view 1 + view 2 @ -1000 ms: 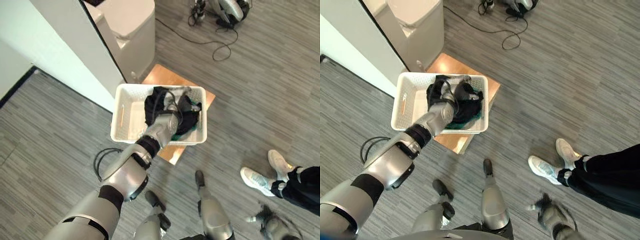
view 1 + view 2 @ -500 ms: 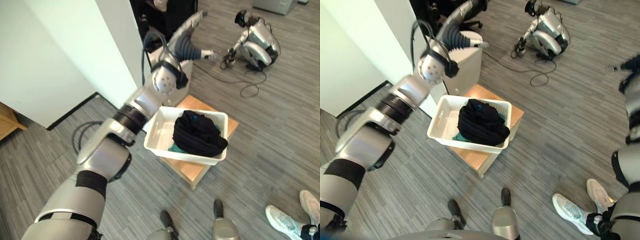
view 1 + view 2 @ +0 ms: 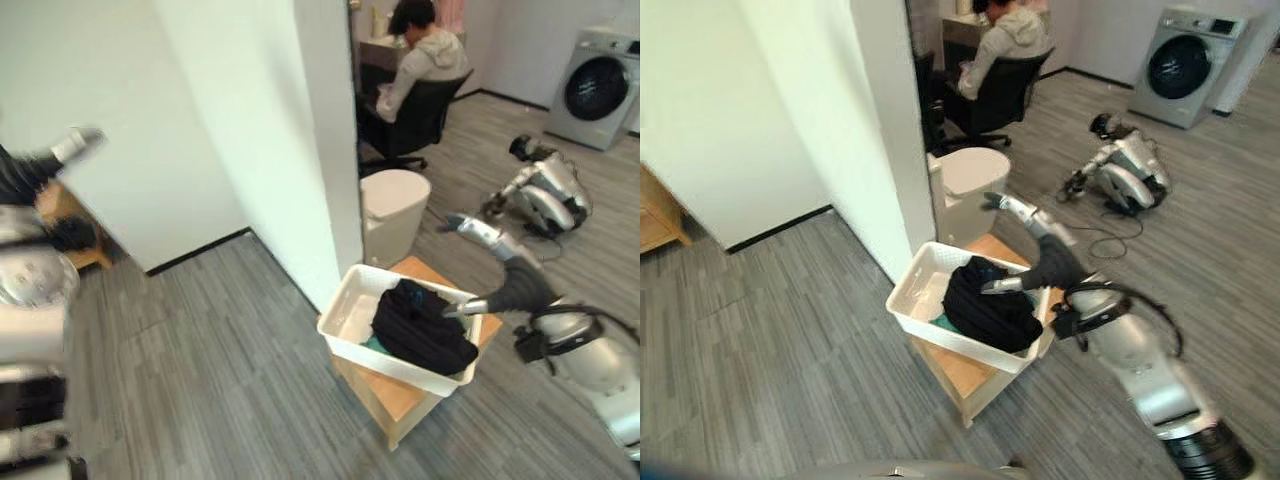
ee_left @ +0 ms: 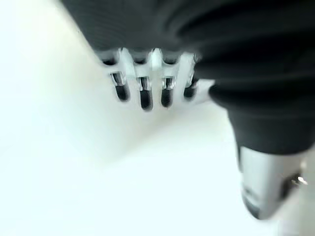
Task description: Pick up bed clothes into laundry basket.
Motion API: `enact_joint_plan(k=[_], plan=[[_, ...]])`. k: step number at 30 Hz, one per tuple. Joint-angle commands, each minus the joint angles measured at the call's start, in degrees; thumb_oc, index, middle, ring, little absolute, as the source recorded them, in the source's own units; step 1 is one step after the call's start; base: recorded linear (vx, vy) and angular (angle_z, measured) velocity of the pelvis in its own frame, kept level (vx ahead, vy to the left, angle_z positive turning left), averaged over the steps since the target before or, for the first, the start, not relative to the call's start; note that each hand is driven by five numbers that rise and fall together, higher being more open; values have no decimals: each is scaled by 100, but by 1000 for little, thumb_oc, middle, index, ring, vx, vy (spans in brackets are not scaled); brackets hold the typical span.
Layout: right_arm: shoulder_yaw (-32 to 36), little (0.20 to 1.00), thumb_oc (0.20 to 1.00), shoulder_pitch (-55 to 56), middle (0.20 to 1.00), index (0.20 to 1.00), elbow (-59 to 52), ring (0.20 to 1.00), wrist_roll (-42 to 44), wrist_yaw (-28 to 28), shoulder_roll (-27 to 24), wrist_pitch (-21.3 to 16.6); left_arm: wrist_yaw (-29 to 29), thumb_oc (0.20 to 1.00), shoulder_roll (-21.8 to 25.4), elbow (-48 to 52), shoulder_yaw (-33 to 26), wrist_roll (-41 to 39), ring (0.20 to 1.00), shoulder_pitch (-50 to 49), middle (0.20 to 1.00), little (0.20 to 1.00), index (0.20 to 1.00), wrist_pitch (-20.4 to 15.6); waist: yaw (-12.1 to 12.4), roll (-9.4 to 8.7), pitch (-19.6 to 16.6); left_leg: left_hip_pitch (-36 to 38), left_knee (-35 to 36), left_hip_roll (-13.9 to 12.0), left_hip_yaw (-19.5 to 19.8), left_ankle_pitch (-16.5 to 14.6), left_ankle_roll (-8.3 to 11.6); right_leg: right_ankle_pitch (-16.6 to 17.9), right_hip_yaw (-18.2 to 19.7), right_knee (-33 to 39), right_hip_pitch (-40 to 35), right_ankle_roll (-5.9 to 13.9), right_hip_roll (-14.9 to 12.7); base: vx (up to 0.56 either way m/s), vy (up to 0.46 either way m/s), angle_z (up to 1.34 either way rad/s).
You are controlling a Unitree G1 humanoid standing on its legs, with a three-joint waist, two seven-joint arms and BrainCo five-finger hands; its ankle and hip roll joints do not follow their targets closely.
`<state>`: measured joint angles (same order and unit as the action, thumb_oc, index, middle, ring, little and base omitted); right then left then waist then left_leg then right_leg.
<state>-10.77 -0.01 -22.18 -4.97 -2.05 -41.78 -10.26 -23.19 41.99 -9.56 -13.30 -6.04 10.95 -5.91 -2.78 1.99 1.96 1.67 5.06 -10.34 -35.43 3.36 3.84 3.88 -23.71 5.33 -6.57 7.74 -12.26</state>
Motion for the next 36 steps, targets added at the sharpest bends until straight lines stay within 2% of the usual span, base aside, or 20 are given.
enact_joint_plan(k=[1,2,3,6,8,9,10,11,12,13,14,15,16,19,23,28,30,33,35,36], plan=[[237,1000,1000,-454,1000,1000,16,1000,-247,-339,218,-149,-193,1000,199,-23,-277,-34,1000,101,1000,1000,1000,-214,-122,10,155,466,-195,-877,-868,-98,293,-341,-429,-66,100,183,-300,-186,60,181],[391,1000,1000,-296,1000,1000,100,1000,-450,-524,435,-64,15,1000,-97,-238,-126,-202,1000,-220,1000,1000,1000,-238,-397,-19,108,732,-518,-1277,-2151,83,220,-269,-988,-104,47,44,-415,-254,61,192],[454,1000,1000,-142,1000,1000,156,1000,-537,-605,524,-38,152,1000,-399,-321,-8,-393,1000,-470,1000,1000,1000,-269,-507,-30,49,943,-682,-1379,-2693,42,170,-288,-1329,-122,-46,-59,-390,-275,103,216],[797,1000,1000,268,1000,1000,240,1000,-835,-702,680,79,692,1000,-1066,-270,229,-807,1000,-1230,1000,1000,1000,-354,-472,54,-14,816,-751,-1220,-2440,13,167,-269,-1680,-331,-333,-80,-372,36,216,173],[792,1000,1000,160,1000,1000,391,1000,-897,-794,851,71,922,1000,-1329,-306,384,-840,1000,-1550,1000,1000,1000,-399,-396,30,56,748,-555,-979,-2207,-173,5,-157,-1786,-1073,-231,35,-631,95,404,124],[723,1000,1000,106,1000,1000,520,1000,-970,-796,1035,74,1005,1000,-1478,-433,413,-892,1000,-1749,1000,1000,1000,-379,-363,-32,137,777,-437,-773,-2075,-411,-204,65,-1736,-1985,-93,231,-1003,96,323,94],[714,1000,1000,97,1000,1000,534,1000,-978,-801,1040,67,1007,1000,-1475,-433,410,-895,1000,-1753,1000,1000,1000,-382,-382,-57,135,771,-431,-723,-2073,-438,-234,66,-1742,-2052,-72,262,-1076,215,324,120],[594,1000,1000,-6,1000,1000,634,1000,-1062,-826,1205,78,965,1000,-1628,-512,433,-1099,1000,-1858,1000,1000,1000,-438,-426,-132,298,792,-221,-494,-1661,-579,-360,776,-1118,-2942,296,672,-1471,131,182,133],[489,1000,1000,-101,1000,1000,726,1000,-1096,-877,1259,95,913,1000,-1680,-510,430,-1186,1000,-1886,1000,1000,1000,-480,-397,-147,345,708,-120,-459,-1380,-614,-409,687,-640,-3097,483,699,-1445,133,161,160],[464,1000,1000,-137,1000,1000,759,1000,-1104,-894,1262,84,910,1000,-1680,-509,415,-1190,1000,-1887,1000,1000,1000,-484,-398,-154,322,677,-118,-450,-1400,-605,-416,680,-617,-3127,543,696,-1461,76,148,148],[368,1000,1000,-210,1000,1000,826,1000,-1065,-912,1313,88,903,1000,-1729,-453,461,-1328,1000,-1879,1000,1000,1000,-533,-412,-144,357,564,-76,-397,-954,-691,-397,383,85,-3269,881,637,-1145,213,190,136],[347,1000,1000,-169,1000,1000,917,1000,-969,-906,1335,70,1017,1000,-1834,-535,527,-1545,1000,-1858,1000,1000,1000,-631,-462,-165,426,376,-9,-250,-187,-832,-328,-348,1074,-2844,1177,543,-480,284,180,154],[324,1000,1000,-124,1000,1000,951,1000,-907,-896,1346,31,1102,1000,-1832,-587,570,-1600,1000,-1820,1000,1000,1000,-671,-471,-186,459,298,-6,-171,93,-903,-313,-616,1448,-2558,1255,455,-249,216,27,180],[322,1000,1000,8,1000,1000,1021,1000,-856,-820,1460,14,1232,1000,-1878,-727,718,-1659,1000,-1730,1000,1000,1000,-708,-537,-254,500,90,-6,19,901,-926,-224,-808,2266,-1656,1366,218,153,241,-105,224],[90,1000,1000,160,1000,1000,1109,1000,-783,-723,1520,78,1234,1000,-1960,-858,1124,-1695,1000,-1480,1000,1000,1000,-755,-869,-305,610,26,-6,535,2318,-1134,-206,-659,4433,-704,1619,124,1138,304,-74,295],[-260,1000,1000,-192,1000,1000,1324,1000,-764,-630,1490,74,1410,1000,-2063,-806,1309,-1620,1000,-1451,1000,1000,1000,-775,-673,-273,647,248,-6,681,2516,-919,-134,-354,3926,-115,1039,37,804,117,-147,130],[-426,1000,1000,-347,1000,1000,1419,1000,-792,-522,1439,113,1455,1000,-2213,-762,1379,-1765,1000,-1486,1000,1000,1000,-774,-541,-291,743,-13,-889,548,2184,-1021,27,-379,3432,-41,672,-98,518,10,-194,68],[-483,1000,1000,-417,1000,1000,1448,1000,-793,-484,1419,146,1522,1000,-2316,-722,1413,-1832,1000,-1552,1000,1000,1000,-718,-579,-265,764,-123,-1150,409,1669,-1075,16,-401,3098,-33,522,-120,464,5,-79,98],[-563,1000,1000,-447,1000,1000,1429,1000,-692,-412,1521,187,1587,1000,-2379,-834,1470,-1673,1000,-1661,1000,1000,1000,-640,-402,-292,805,-305,-1374,881,2120,-1291,-140,-442,3218,-33,408,-251,627,81,-110,50],[-509,1000,1000,-360,1000,1000,1392,1000,-726,-391,1516,202,1615,1000,-2389,-804,1482,-1585,1000,-1705,1000,1000,1000,-593,-431,-294,766,-226,-1188,889,2161,-1328,-193,-444,3157,-33,376,-264,669,65,-83,1]])
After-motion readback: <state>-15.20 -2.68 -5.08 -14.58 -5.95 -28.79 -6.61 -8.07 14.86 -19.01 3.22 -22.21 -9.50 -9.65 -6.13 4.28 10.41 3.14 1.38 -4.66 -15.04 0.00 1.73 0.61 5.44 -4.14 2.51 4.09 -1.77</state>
